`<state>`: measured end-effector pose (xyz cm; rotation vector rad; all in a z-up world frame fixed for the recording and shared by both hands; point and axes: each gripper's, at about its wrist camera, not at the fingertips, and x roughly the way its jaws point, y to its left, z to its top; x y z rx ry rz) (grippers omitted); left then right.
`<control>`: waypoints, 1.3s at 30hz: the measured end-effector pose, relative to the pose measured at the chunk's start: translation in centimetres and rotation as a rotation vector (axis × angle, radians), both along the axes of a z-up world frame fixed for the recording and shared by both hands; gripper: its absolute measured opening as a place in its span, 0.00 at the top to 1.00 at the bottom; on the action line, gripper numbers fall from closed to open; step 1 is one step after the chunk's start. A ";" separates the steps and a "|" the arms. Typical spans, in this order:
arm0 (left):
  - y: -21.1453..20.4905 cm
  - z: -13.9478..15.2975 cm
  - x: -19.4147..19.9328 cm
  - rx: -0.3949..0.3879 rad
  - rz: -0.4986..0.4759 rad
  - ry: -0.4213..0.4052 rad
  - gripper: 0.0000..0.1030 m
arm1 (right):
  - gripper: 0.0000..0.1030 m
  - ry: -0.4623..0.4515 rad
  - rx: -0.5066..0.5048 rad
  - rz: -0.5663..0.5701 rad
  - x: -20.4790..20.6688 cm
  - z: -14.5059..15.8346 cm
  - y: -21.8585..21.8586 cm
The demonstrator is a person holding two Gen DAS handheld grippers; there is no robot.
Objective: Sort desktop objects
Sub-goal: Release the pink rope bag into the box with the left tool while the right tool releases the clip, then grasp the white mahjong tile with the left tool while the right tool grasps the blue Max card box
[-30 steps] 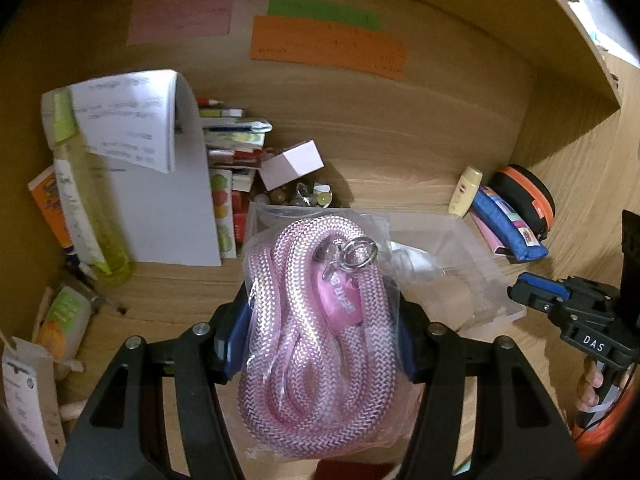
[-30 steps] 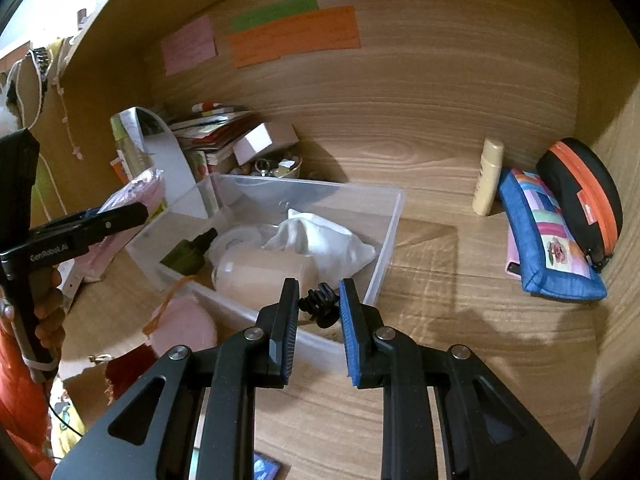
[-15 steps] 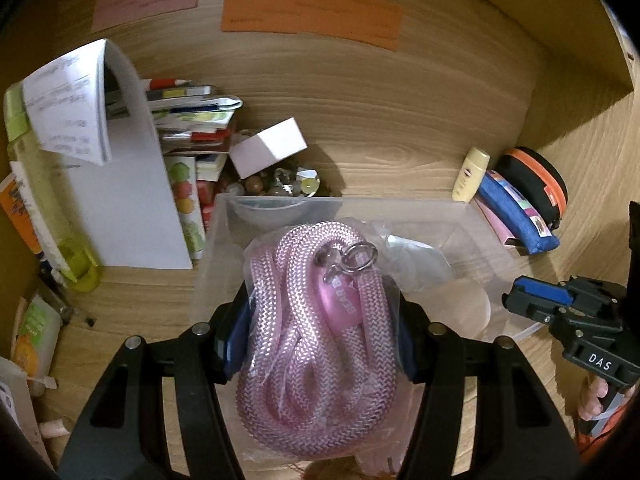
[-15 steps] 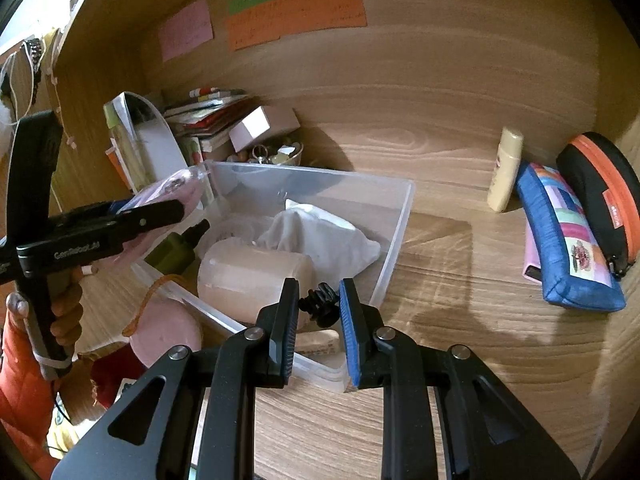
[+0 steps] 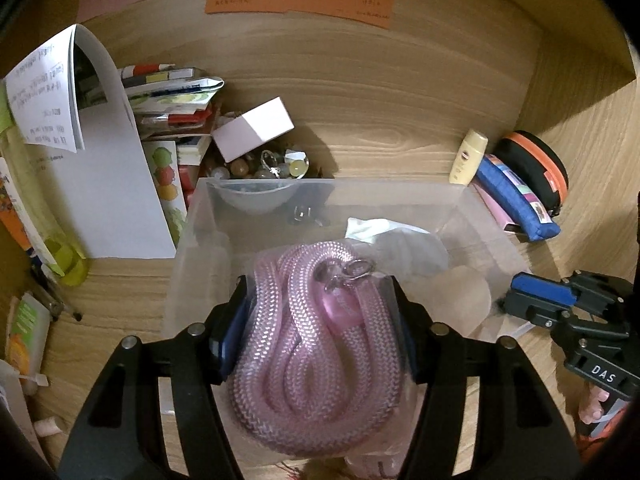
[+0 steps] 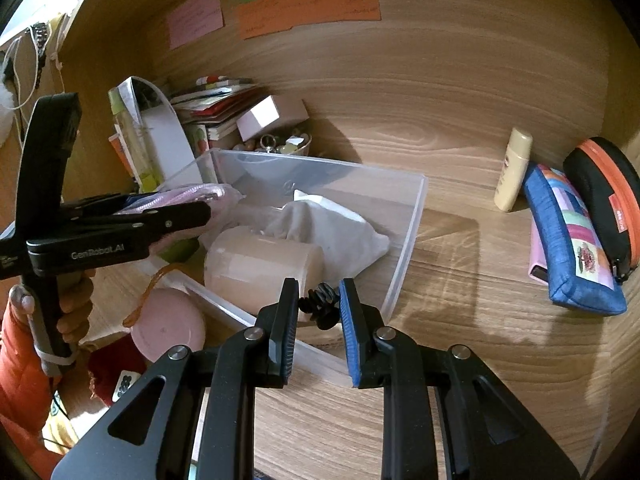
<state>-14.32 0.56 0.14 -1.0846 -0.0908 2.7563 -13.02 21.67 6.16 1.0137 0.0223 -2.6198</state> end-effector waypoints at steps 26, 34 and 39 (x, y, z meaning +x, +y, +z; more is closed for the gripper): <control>-2.2 3.4 6.6 -0.022 0.031 0.101 0.11 | 0.36 0.053 -0.037 -0.016 4.1 2.3 -0.8; -3.9 1.0 9.7 -0.038 0.040 0.031 0.11 | 0.30 0.023 -0.026 -0.029 6.0 1.4 -1.2; -4.7 -1.2 11.3 -0.047 0.045 -0.036 0.11 | 0.30 -0.016 -0.009 -0.040 7.0 0.0 -1.4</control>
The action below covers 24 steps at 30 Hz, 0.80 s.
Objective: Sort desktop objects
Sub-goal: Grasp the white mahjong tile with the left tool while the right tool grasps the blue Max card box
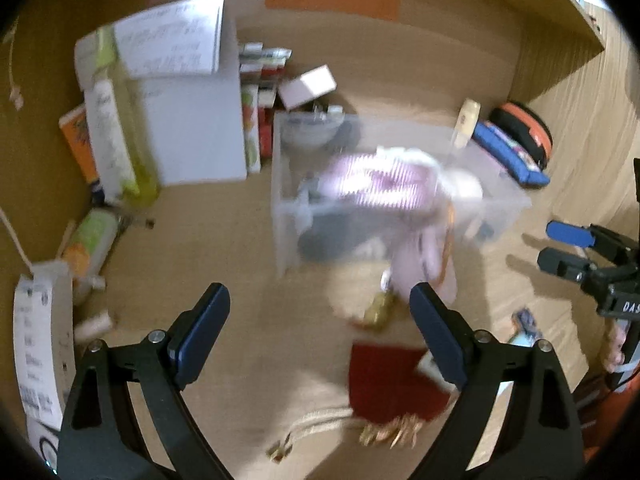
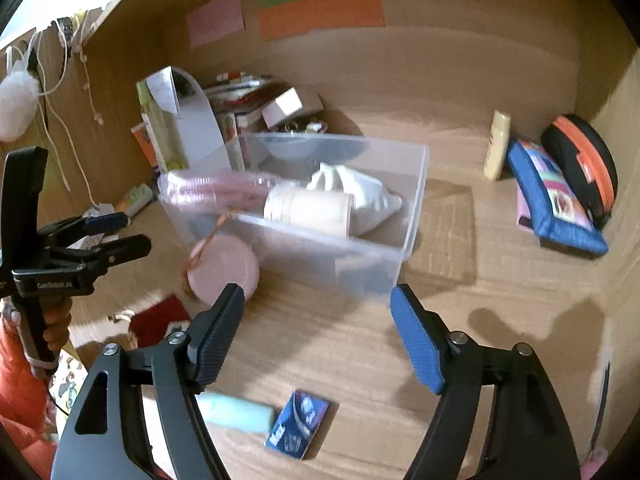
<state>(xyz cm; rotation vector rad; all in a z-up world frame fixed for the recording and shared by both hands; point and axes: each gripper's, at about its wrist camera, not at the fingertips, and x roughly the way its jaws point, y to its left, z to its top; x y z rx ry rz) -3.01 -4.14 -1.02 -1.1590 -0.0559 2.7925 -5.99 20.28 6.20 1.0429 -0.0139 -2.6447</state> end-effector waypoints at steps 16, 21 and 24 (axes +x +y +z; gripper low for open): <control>4.2 -1.7 3.0 0.007 -0.150 -0.059 0.11 | 0.30 -0.077 0.041 -0.050 3.5 -3.5 0.7; 5.6 -2.0 2.9 -0.012 -0.199 -0.051 0.11 | 0.30 -0.088 0.076 -0.055 3.5 -4.5 0.1; 6.2 -2.1 2.7 -0.023 -0.215 -0.046 0.11 | 0.31 -0.102 0.083 -0.047 3.4 -5.0 0.0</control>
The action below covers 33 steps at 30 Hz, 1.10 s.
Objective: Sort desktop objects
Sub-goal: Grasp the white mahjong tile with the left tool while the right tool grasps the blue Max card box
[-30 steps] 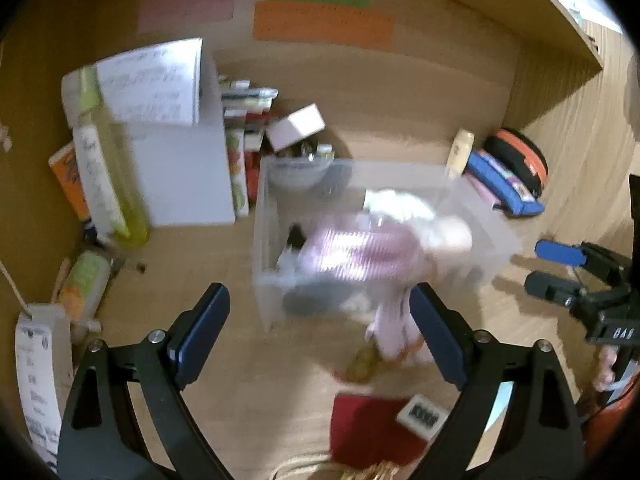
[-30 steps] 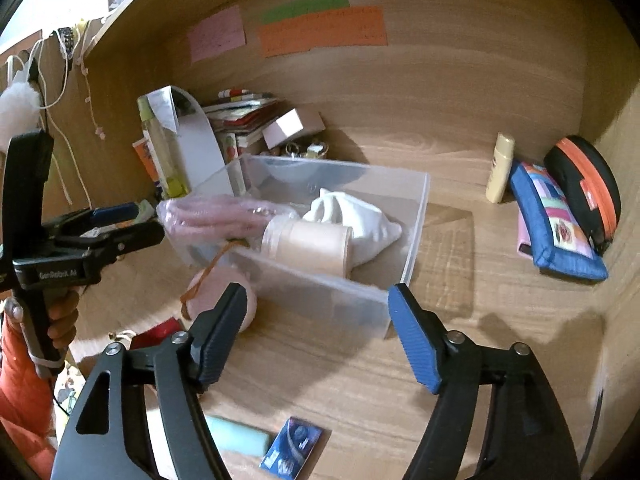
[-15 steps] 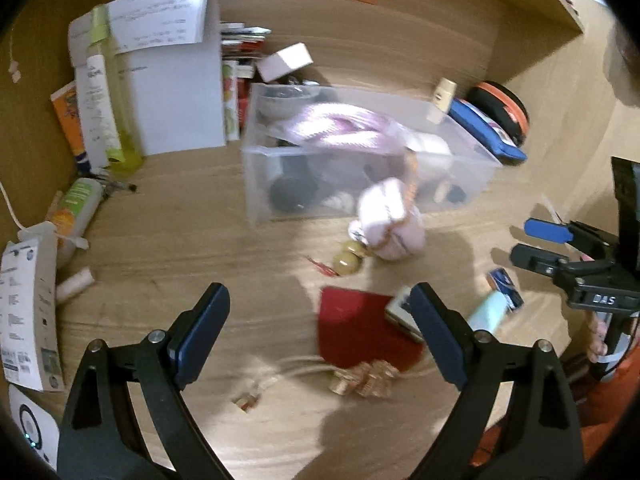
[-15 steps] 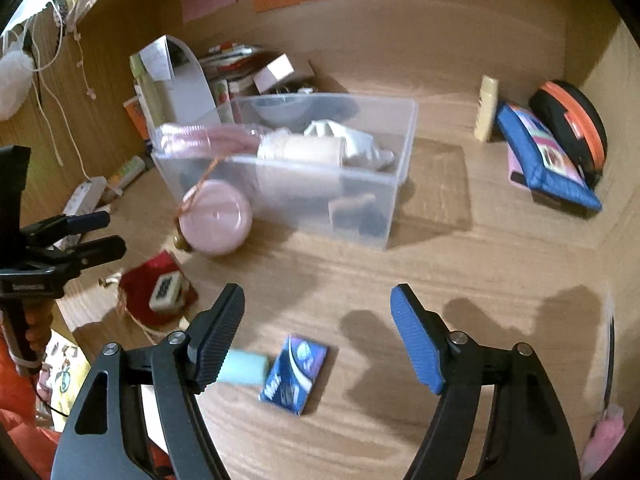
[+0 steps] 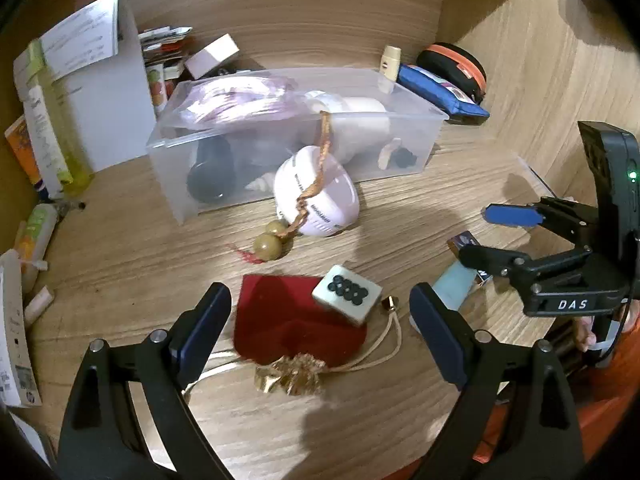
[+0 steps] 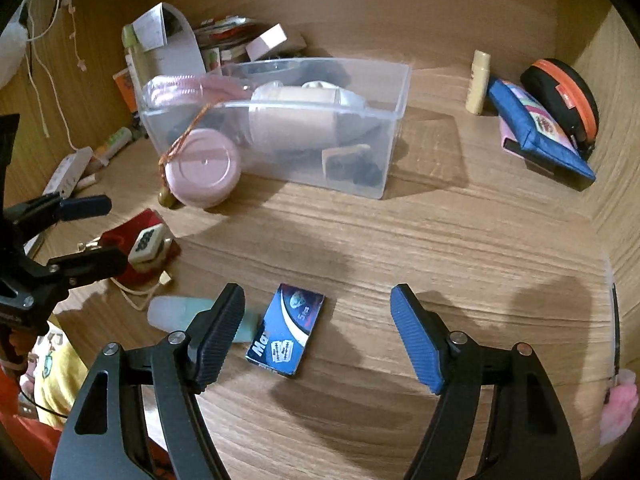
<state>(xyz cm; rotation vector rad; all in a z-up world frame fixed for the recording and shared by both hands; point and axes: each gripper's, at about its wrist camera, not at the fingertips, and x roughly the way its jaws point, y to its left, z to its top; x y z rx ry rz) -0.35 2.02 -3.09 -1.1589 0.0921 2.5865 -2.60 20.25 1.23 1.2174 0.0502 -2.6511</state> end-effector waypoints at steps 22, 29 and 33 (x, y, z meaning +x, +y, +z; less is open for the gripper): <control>1.4 -2.1 -1.4 -0.025 -0.030 -0.024 0.60 | 0.41 -0.012 -0.030 -0.013 -0.1 0.1 1.6; 0.5 -2.1 -1.3 -0.003 -0.002 -0.006 0.60 | 0.46 -0.017 0.023 0.028 0.0 -0.7 -0.7; 0.0 -1.8 -1.5 0.021 0.024 0.003 0.60 | 0.65 -0.003 0.065 0.036 0.5 -0.7 -1.2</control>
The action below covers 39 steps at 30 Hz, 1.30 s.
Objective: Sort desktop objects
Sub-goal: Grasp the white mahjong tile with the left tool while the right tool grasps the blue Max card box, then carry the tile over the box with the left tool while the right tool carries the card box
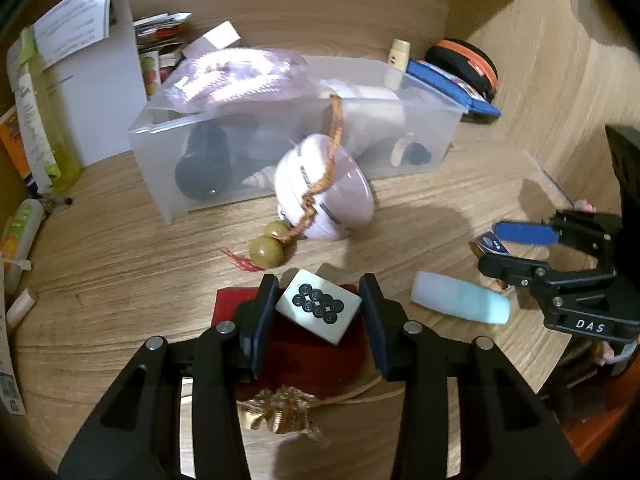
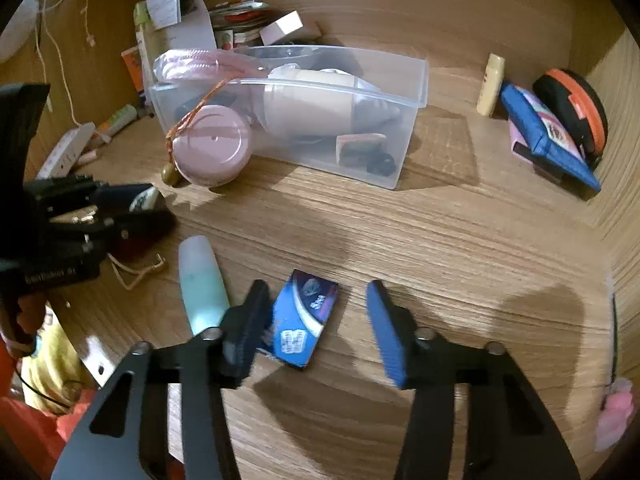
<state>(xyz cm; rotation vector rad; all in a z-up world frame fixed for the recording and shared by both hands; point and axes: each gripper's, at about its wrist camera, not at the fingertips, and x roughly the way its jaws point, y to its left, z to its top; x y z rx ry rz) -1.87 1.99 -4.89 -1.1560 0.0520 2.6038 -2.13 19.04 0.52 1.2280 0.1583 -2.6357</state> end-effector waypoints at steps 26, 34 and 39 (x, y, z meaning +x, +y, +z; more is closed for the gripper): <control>-4.4 6.0 -0.1 0.088 0.157 0.194 0.60 | 0.75 0.138 -0.025 -0.034 -1.6 5.4 1.7; -4.8 8.4 -1.1 0.097 0.168 0.260 0.60 | 0.75 0.193 -0.047 -0.017 -3.1 7.3 1.4; -4.8 9.4 -2.2 0.100 0.165 0.281 0.60 | 0.75 0.209 -0.057 -0.012 -4.4 8.0 1.3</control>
